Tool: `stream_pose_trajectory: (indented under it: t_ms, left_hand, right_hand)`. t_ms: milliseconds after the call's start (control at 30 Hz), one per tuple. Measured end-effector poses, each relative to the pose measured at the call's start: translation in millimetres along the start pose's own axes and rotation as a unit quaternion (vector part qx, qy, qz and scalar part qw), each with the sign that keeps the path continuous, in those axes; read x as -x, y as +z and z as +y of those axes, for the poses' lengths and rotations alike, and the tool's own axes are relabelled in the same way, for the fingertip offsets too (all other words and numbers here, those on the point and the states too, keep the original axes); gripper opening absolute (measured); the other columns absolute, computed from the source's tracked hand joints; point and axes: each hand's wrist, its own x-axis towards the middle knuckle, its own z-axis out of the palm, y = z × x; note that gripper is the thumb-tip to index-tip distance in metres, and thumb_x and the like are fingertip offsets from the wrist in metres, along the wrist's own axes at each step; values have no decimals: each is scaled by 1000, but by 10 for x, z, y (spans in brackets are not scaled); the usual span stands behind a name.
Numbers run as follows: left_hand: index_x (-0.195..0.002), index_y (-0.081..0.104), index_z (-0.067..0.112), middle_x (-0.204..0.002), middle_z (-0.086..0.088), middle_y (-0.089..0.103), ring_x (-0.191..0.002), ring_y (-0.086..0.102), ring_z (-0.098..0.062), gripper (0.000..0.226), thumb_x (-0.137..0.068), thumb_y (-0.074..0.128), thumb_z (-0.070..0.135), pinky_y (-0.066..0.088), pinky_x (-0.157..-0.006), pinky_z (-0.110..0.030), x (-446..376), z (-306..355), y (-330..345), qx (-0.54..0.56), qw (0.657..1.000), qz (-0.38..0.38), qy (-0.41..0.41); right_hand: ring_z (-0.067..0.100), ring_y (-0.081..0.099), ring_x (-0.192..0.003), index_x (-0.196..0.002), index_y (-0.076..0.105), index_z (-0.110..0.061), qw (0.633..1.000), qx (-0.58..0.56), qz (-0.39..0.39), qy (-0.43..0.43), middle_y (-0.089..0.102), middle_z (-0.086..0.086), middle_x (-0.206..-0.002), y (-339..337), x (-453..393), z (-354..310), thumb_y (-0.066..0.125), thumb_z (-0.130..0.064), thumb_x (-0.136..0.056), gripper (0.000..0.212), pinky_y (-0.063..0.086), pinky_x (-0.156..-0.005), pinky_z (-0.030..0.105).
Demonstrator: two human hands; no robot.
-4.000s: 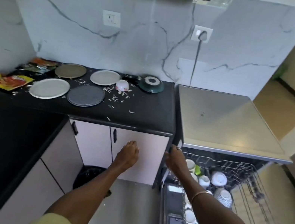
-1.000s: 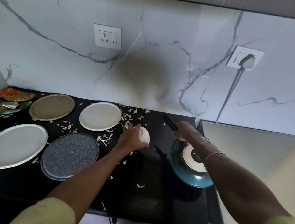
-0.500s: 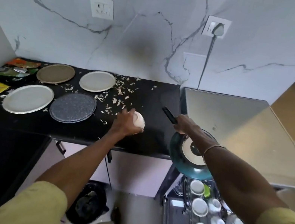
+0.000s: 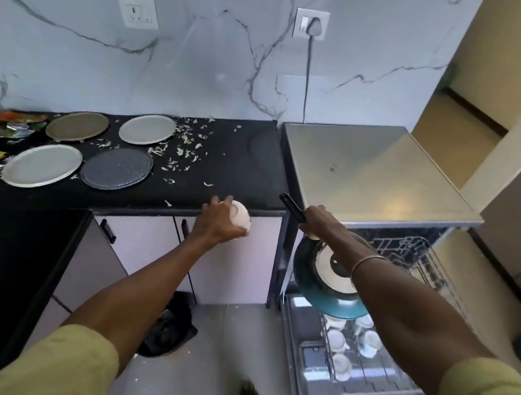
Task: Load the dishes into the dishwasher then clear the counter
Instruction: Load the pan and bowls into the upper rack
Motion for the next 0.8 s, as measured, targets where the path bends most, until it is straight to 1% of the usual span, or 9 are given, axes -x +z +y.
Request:
stream_pose_trajectory:
  t_ms: [100, 200, 233, 300, 367, 500, 633, 733, 800]
  left_hand:
    - [-145, 38, 20, -134, -17, 44, -125, 45, -41, 97, -64, 81, 51, 46, -94, -47, 446, 108, 121, 9, 1000, -10, 1]
    - [-145, 38, 19, -135, -18, 45, -125, 44, -41, 97, -64, 82, 51, 46, -95, -47, 854, 235, 236, 19, 1000, -12, 12]
    - [-146, 37, 19, -135, -18, 45, -125, 45, -41, 98, -65, 82, 50, 46, -94, -46, 983, 282, 275, 21, 1000, -11, 16]
    - [-147, 36, 18, -135, -18, 45, -124, 46, -40, 98, -66, 83, 49, 47, -93, -46, 1105, 346, 336, 20, 999, -12, 23]
    - [-146, 36, 18, -134, -17, 45, -123, 46, -40, 97, -67, 83, 49, 48, -91, -45, 1359, 507, 430, 15, 999, -18, 32]
    - [-144, 38, 19, -132, -17, 48, -119, 49, -39, 96, -65, 83, 52, 51, -90, -45, 1686, 880, 694, 13, 998, -34, 48]
    - [-143, 39, 19, -130, -17, 49, -118, 49, -38, 96, -64, 82, 53, 52, -90, -45, 1916, 1365, 980, 13, 998, -45, 52]
    - [-143, 39, 19, -131, -18, 49, -119, 49, -40, 96, -64, 81, 54, 52, -93, -45, 2069, 1781, 1207, 17, 997, -50, 50]
    - [-141, 41, 20, -131, -19, 50, -118, 51, -40, 96, -62, 80, 57, 52, -93, -45, 2173, 2085, 1363, 22, 997, -52, 52]
  right_hand:
    - [32, 62, -75, -101, 64, -7, 1000, -5, -4, 12, 64, 18, -96, 125, 482, 150, 57, -17, -85, 20, 47, -62, 34]
    - [30, 60, -74, -92, 59, -10, 1000, -8, -15, 17, 60, 12, -86, 199, 964, 329, 59, -15, -86, 7, 48, -62, 35]
    - [29, 60, -74, -91, 59, -11, 1000, -8, -17, 19, 59, 11, -85, 219, 1107, 390, 60, -15, -87, 6, 47, -62, 35]
    - [30, 62, -78, -93, 58, -9, 999, -15, -22, 24, 61, 12, -87, 249, 1239, 489, 63, -16, -88, 10, 51, -65, 37]
    - [33, 65, -84, -101, 62, -5, 999, -9, -28, 26, 65, 15, -93, 284, 1493, 702, 64, -18, -87, 19, 54, -71, 39]
    - [33, 63, -86, -109, 62, -2, 999, -2, -18, 32, 65, 17, -98, 301, 1871, 1153, 62, -15, -87, 25, 42, -65, 32]
    - [37, 63, -95, -113, 61, -1, 999, -13, -14, 47, 61, 21, -101, 241, 2160, 1695, 61, -17, -89, 29, 42, -67, 33]
    - [33, 60, -84, -110, 61, -1, 999, -20, -13, 49, 64, 22, -106, 155, 2384, 2169, 63, -20, -88, 29, 43, -66, 33]
    - [32, 61, -83, -108, 62, -1, 999, -15, -18, 45, 66, 21, -103, 53, 2541, 2518, 64, -19, -87, 28, 46, -67, 35]
